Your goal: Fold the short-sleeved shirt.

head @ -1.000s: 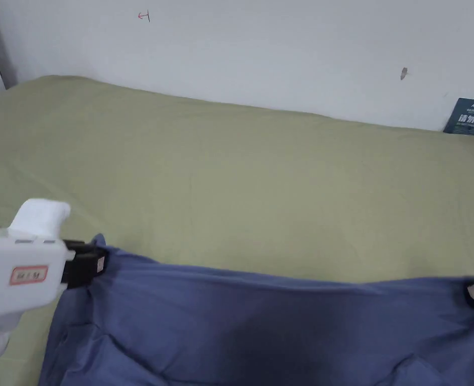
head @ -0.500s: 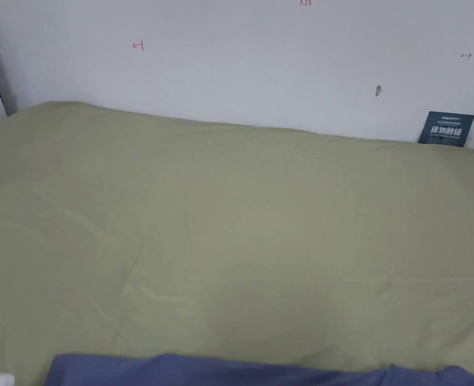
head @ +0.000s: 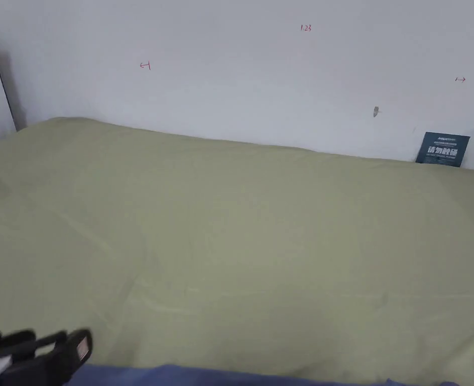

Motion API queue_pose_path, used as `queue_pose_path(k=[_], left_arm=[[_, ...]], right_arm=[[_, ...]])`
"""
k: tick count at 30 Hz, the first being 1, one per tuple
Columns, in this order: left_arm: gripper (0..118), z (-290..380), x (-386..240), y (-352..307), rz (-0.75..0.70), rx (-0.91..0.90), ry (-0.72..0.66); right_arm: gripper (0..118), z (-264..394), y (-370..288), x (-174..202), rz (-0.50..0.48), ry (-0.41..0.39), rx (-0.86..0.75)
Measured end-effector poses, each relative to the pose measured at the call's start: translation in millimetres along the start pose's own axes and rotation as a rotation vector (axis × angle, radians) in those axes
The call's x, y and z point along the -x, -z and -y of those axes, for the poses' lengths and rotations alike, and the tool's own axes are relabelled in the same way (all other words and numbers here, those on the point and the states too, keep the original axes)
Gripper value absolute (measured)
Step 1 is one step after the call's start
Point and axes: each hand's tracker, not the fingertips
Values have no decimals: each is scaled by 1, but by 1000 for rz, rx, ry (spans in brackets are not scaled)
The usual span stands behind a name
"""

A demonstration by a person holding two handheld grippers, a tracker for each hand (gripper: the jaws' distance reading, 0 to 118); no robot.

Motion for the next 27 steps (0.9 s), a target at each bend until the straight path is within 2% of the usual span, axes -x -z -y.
queue_pose_path(k=[2,3,4,6,7,8,10,12,13,15,19,20,21,22,23,24,26,27], left_arm=[[83,-18,-37,-4,-31,-63,68],[82,-22,-55,-4,-79,-100,97],[81,-20,-70,-1,-109,-141,125],[68,-15,-95,4,-176,-185,159],[43,-11,-106,9,-210,-180,166],[0,-2,-106,14,-237,-190,171],[0,13,-113,24,-291,-197,180],[0,27,-115,31,-235,-109,197],[0,34,-114,33,-228,-121,202],[0,39,-108,37,-259,-93,204],[0,30,-70,34,-213,-72,110],[4,25,-58,36,-225,-78,83],[17,23,-41,39,-222,-74,69],[40,19,-19,44,-184,-40,32],[85,18,3,51,-104,20,-16],[104,16,24,62,-30,93,-68],[106,23,75,76,172,212,-233],[106,30,94,82,183,276,-304]], right_arm=[[96,-15,-9,22,80,-67,-117],[92,-20,-9,32,120,-82,-171],[78,-24,-8,41,141,-96,-193],[3,-23,-6,55,150,-117,-239],[0,-22,1,61,162,-116,-215],[0,-19,7,65,191,-139,-213],[0,-13,15,67,196,-134,-174],[0,-4,20,66,184,-104,-160],[0,-2,21,65,181,-87,-154],[0,3,23,64,165,-73,-136],[0,1,19,65,155,-78,-119],[0,0,17,64,148,-71,-118],[0,-3,14,63,132,-62,-120],[0,-4,12,62,126,-52,-124],[0,-4,9,61,119,-45,-130],[0,-5,8,59,107,-39,-134],[0,-7,7,58,94,-27,-129],[0,-7,7,58,86,-24,-122]])
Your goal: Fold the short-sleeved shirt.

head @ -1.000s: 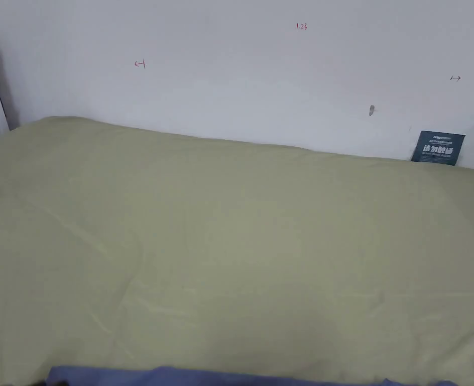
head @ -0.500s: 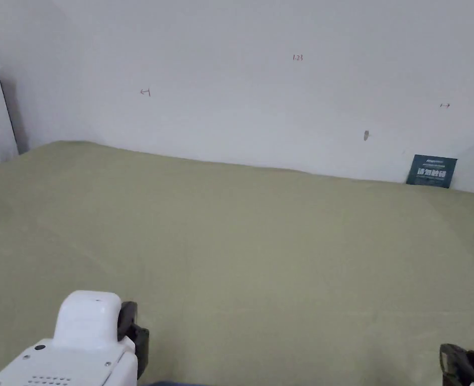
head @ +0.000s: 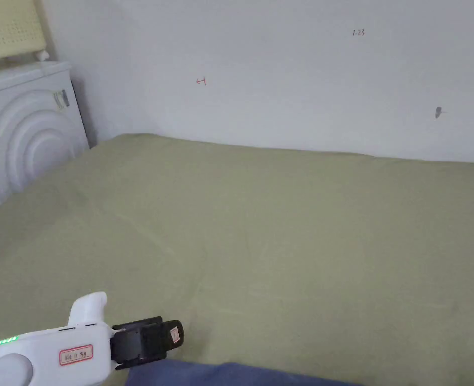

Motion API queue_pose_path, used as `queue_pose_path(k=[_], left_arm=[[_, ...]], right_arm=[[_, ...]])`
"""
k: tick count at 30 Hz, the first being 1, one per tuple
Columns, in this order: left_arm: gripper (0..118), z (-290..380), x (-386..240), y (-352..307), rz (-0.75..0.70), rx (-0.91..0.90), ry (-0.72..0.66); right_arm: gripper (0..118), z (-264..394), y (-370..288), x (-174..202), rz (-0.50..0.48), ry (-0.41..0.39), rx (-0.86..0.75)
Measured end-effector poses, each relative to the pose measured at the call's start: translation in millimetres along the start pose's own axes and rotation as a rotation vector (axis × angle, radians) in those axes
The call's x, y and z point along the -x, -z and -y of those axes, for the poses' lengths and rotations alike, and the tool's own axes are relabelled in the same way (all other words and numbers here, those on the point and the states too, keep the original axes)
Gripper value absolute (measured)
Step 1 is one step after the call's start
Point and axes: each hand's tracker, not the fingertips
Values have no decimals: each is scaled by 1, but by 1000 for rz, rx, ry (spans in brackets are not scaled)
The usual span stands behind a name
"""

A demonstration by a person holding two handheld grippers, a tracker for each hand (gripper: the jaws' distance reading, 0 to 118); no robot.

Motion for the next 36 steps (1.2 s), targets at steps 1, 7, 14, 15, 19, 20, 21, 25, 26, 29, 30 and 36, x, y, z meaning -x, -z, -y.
queue_pose_path(k=[1,7,14,15,19,20,21,25,26,29,30,36], left_arm=[[106,-3,19,5,-60,27,-54],[105,23,64,20,-64,58,-179],[104,49,46,58,-177,102,-122],[104,51,43,60,-183,97,-110],[42,52,32,56,-327,101,-58],[6,54,38,56,-269,99,-77],[6,51,42,56,-204,117,-149],[6,43,18,40,-181,54,-131],[6,40,9,36,-141,42,-113],[6,35,-34,28,-30,17,-48],[6,35,-52,28,-8,10,-14],[6,49,-148,57,132,45,82]], right_arm=[[0,1,0,0,-1,1,3],[0,3,7,5,-5,-1,50],[0,4,12,10,-43,11,84],[0,3,12,11,-51,16,86],[0,1,9,16,-74,19,73],[0,0,9,18,-77,17,71],[0,0,9,20,-83,16,68],[0,-2,3,22,-110,15,68],[0,0,3,19,-113,14,64],[0,-1,-4,16,-113,17,43],[0,-2,-7,14,-114,22,32],[0,-8,-24,2,-96,46,-6]])
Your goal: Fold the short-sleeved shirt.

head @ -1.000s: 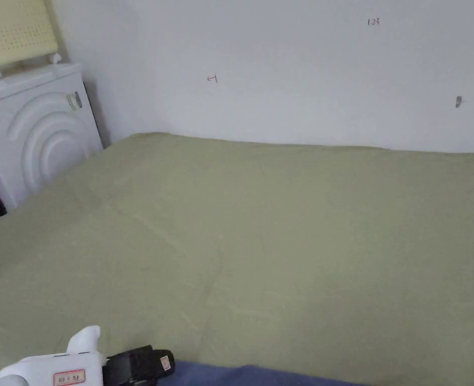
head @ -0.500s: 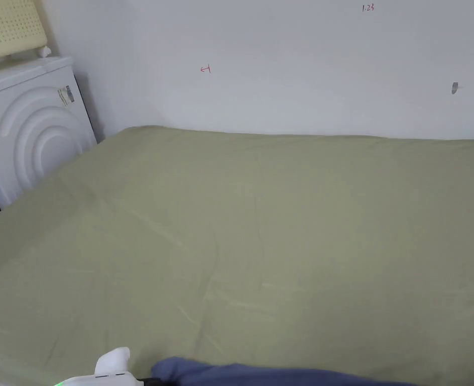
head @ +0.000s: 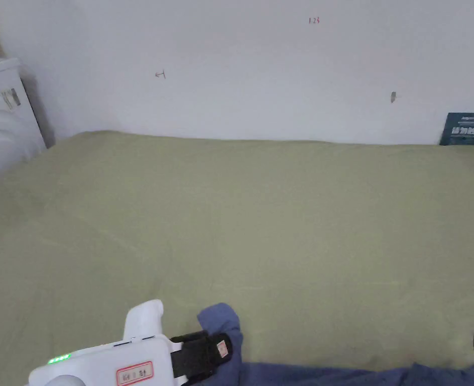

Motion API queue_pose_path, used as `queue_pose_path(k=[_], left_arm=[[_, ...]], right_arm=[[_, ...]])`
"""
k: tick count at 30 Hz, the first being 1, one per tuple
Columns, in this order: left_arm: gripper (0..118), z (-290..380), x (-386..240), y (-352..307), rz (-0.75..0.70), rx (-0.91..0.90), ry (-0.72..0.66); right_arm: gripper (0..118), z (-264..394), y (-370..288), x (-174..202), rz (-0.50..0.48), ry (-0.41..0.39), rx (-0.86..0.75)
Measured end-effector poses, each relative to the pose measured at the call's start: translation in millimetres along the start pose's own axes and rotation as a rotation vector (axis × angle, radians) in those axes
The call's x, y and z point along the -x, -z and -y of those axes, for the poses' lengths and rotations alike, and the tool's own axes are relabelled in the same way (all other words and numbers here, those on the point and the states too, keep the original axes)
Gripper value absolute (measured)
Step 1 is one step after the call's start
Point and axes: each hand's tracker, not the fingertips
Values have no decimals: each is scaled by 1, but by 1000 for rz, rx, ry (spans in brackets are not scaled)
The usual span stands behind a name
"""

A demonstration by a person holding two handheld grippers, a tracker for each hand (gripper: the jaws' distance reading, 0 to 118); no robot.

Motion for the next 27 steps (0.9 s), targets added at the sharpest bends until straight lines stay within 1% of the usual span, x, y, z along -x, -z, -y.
queue_pose_path(k=[4,6,7,9,10,11,12,13,14,16,17,19,20,21,22,23,24,25,27], left_arm=[[6,20,-50,52,17,65,67],[6,31,-63,82,22,92,44],[6,38,-66,96,43,104,9],[7,48,-70,125,92,148,-16],[9,53,-72,137,88,155,-24],[20,58,-73,147,88,165,-25],[40,62,-72,156,119,202,-53],[69,62,-72,159,160,238,-79],[84,61,-71,156,172,247,-100],[83,53,-66,132,221,170,-92],[82,46,-62,120,226,125,-75],[77,38,-48,96,163,38,-57],[59,36,-40,90,112,7,-68],[22,32,-30,87,76,-3,-74],[0,33,-19,91,57,15,-106],[0,36,-8,90,6,-1,-118],[0,41,0,95,41,44,-137],[0,43,5,100,42,59,-145],[0,57,9,110,10,79,-132]], right_arm=[[0,1,-10,-13,29,17,-15],[0,4,-14,-20,48,25,-19],[0,5,-16,-24,56,27,-19],[0,9,-18,-31,78,32,-8],[0,12,-18,-35,89,36,-2],[0,14,-18,-38,97,41,6],[0,16,-17,-42,105,46,21],[0,17,-16,-44,112,50,38],[0,18,-16,-46,115,50,41],[0,20,-18,-48,119,48,41],[0,21,-18,-48,121,49,41],[0,21,-17,-46,114,55,44],[0,21,-16,-45,107,54,45],[0,22,-15,-42,99,49,47],[0,23,-14,-40,90,44,47],[0,24,-14,-37,81,42,46],[0,25,-13,-35,67,39,46],[0,25,-13,-33,57,36,46],[0,26,-15,-30,42,25,45]])
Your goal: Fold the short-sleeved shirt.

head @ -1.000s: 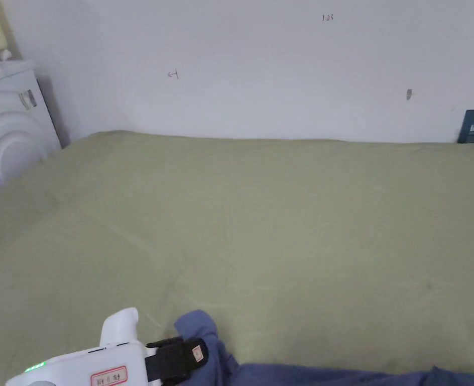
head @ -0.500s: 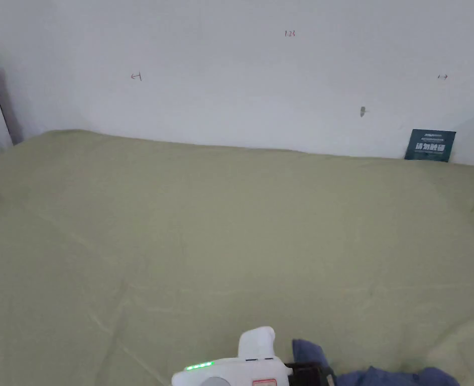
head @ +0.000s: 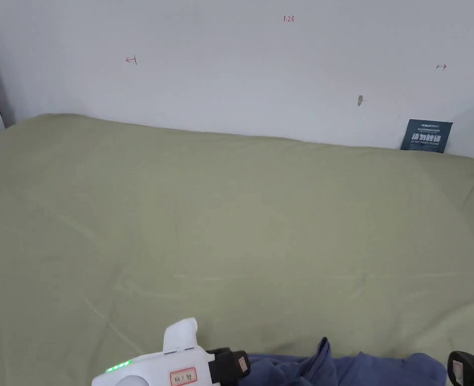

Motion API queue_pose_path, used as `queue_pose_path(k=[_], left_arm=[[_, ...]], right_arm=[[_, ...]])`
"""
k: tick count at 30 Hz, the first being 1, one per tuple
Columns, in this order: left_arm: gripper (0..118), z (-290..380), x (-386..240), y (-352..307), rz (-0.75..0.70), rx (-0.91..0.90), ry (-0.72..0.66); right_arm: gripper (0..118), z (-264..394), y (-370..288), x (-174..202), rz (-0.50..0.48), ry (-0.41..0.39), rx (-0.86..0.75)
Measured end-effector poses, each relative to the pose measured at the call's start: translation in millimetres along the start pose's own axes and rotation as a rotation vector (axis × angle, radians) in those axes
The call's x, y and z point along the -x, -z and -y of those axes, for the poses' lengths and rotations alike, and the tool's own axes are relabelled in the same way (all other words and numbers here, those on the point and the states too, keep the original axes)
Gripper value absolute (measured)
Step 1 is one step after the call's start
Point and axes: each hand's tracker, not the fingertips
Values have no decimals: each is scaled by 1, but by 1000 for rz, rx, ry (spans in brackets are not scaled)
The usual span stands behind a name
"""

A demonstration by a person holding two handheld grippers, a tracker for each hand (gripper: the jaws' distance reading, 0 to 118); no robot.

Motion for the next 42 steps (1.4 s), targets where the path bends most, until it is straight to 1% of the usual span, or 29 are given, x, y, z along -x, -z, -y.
queue_pose_path(k=[3,4,6,7,11,12,14,17,19,22,24,26,27,28,29,30,31,34,36,37,38,39,40,42], left_arm=[[0,18,0,18,20,60,0],[0,24,-5,25,56,96,19],[0,38,-19,34,33,110,65],[0,43,-24,40,44,126,81],[0,64,-28,68,144,174,-5],[0,69,-29,77,188,185,-26],[0,77,-31,97,216,215,-66],[0,88,-40,116,231,233,-80],[0,91,-47,121,282,241,-95],[0,84,-52,115,273,241,-94],[0,67,-48,88,296,201,-95],[1,43,-40,48,279,129,-36],[8,30,-30,26,223,96,-4],[25,19,-18,10,160,66,1],[65,10,-1,-6,114,36,-3],[94,-1,16,-20,81,27,-31],[110,-5,31,-27,50,40,-67],[111,-12,62,-43,58,22,-157],[110,-9,68,-32,49,59,-201],[109,-6,67,-24,60,77,-200],[109,1,64,-9,88,140,-198],[109,9,60,7,87,219,-198],[109,16,54,15,78,232,-172],[109,21,34,14,20,156,-50]], right_arm=[[0,0,-3,1,-5,-8,-3],[0,0,-4,1,-6,-9,-3],[0,0,-6,0,-2,-6,-2],[0,1,-7,-1,-2,-6,-2],[0,2,-15,-1,-2,-3,-2],[0,2,-17,-1,-3,-6,0],[0,2,-22,0,-1,-15,1],[0,0,-26,-2,5,-21,2],[0,0,-27,-4,14,-22,1],[0,0,-26,-5,27,-23,8],[0,1,-25,-6,29,-29,10],[0,0,-23,-5,24,-32,10],[0,-1,-21,-3,21,-35,10],[0,-1,-19,-2,19,-37,9],[0,-1,-17,-1,14,-41,10],[0,-1,-14,1,9,-43,12],[0,-1,-11,2,5,-43,15],[0,-2,-7,7,-18,-47,20],[0,-2,-5,11,-31,-53,24],[0,-2,-5,12,-36,-56,26],[0,-2,-4,13,-40,-57,28],[0,-3,-4,13,-44,-58,32],[0,-3,-4,13,-46,-58,32],[0,-3,-4,14,-48,-56,31]])
